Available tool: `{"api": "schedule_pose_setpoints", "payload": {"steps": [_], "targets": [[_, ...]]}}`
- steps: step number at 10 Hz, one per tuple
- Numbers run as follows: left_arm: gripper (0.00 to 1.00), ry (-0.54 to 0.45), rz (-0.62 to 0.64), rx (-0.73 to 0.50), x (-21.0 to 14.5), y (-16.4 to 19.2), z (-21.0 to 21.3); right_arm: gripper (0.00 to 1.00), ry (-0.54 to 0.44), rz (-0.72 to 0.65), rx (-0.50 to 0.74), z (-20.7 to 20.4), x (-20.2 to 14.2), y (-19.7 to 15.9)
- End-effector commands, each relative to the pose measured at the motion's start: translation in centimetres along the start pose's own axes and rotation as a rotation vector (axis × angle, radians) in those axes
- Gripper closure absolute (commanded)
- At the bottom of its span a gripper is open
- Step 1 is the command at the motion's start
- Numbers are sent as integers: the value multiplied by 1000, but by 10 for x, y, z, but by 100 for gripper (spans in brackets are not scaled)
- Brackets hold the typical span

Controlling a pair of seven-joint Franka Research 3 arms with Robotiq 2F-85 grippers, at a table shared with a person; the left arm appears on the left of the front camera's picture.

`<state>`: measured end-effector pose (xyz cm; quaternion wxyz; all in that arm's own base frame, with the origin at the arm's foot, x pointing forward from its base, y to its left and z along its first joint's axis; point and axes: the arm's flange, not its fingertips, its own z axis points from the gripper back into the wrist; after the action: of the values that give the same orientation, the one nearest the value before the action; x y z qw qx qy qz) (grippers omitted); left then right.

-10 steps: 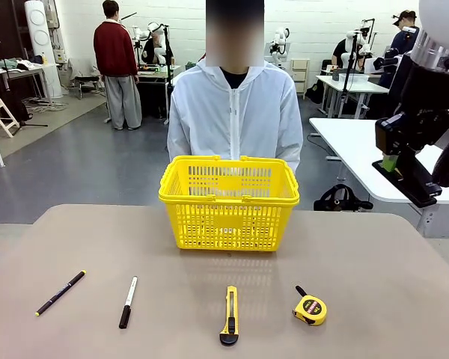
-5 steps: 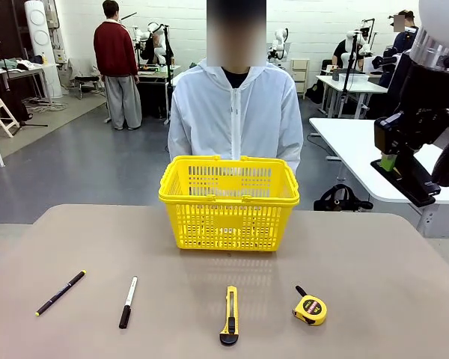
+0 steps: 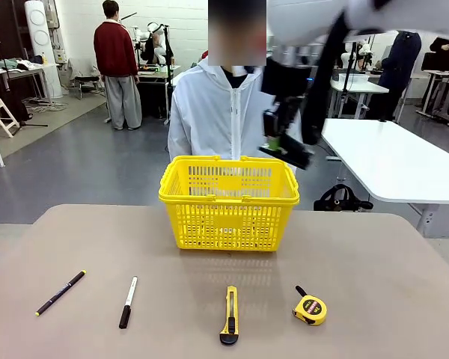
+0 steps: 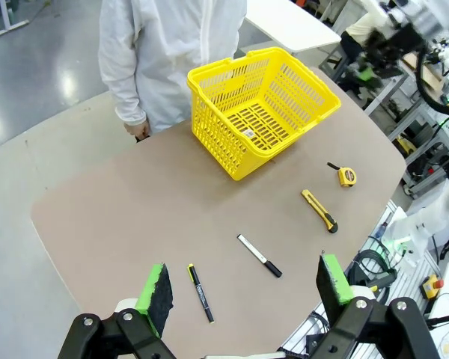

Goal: Place the items the person wants into the basket.
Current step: Pick up the item the person points to and place it in the Market Basket.

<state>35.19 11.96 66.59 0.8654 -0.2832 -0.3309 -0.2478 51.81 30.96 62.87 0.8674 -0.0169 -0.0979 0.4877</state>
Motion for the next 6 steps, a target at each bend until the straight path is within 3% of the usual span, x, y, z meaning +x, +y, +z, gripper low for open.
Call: {"api": "schedule_pose_setpoints", "payload": {"steps": [1, 3, 6], "targets": [[0, -12, -14, -15, -1, 1, 2, 69, 6, 240, -4, 7, 59, -25], [0, -12, -14, -15, -1, 1, 2, 69, -15, 397, 0, -28, 94, -28], [0, -12, -14, -15, -1, 1, 2, 69, 54, 551, 29, -96, 109, -27]]}}
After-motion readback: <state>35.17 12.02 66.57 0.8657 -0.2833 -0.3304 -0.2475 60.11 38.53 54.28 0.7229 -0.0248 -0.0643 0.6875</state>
